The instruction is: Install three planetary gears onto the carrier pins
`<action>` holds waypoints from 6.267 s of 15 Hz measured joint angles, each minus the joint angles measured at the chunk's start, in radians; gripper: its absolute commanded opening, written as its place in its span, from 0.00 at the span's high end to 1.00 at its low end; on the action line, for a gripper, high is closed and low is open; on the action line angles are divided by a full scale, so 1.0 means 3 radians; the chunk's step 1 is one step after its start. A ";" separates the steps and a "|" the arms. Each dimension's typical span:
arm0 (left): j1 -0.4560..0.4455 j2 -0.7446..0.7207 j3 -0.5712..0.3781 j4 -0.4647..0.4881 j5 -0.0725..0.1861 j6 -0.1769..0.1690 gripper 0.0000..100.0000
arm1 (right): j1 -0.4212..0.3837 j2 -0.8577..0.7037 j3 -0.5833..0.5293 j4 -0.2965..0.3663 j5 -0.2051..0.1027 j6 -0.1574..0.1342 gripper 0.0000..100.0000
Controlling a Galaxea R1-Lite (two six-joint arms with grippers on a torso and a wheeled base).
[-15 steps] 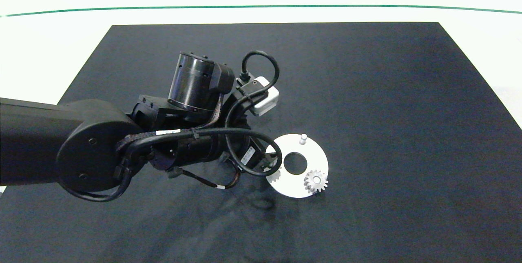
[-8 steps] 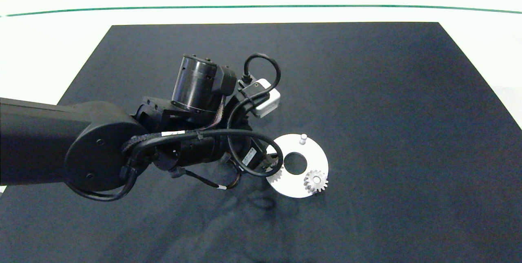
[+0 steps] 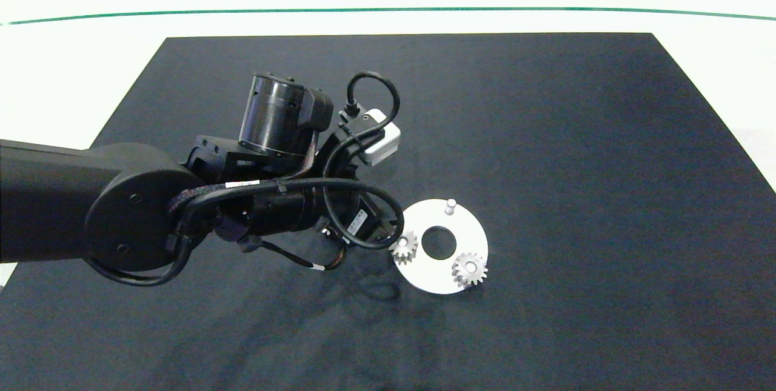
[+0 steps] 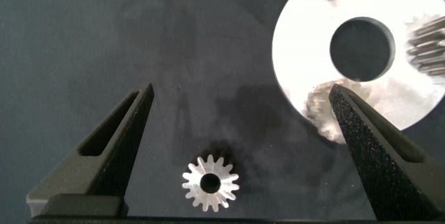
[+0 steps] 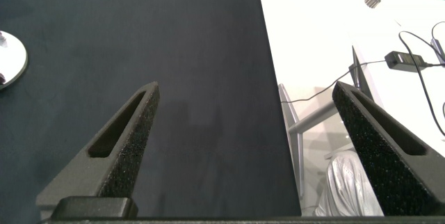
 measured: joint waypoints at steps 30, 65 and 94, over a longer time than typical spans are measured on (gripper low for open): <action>0.0457 -0.0202 0.1171 -0.1055 -0.0191 -0.0012 0.00 | 0.0009 0.0085 -0.0203 -0.0011 0.0005 0.0000 0.00; 0.0464 -0.0095 0.1190 -0.1079 -0.0192 -0.0027 0.60 | 0.0005 0.0091 -0.0270 -0.0006 0.0004 -0.0030 0.00; 0.0305 -0.0446 0.0319 -0.0234 -0.0194 -0.0059 0.96 | 0.0172 -0.0144 0.0556 -0.0016 0.0040 0.0199 0.00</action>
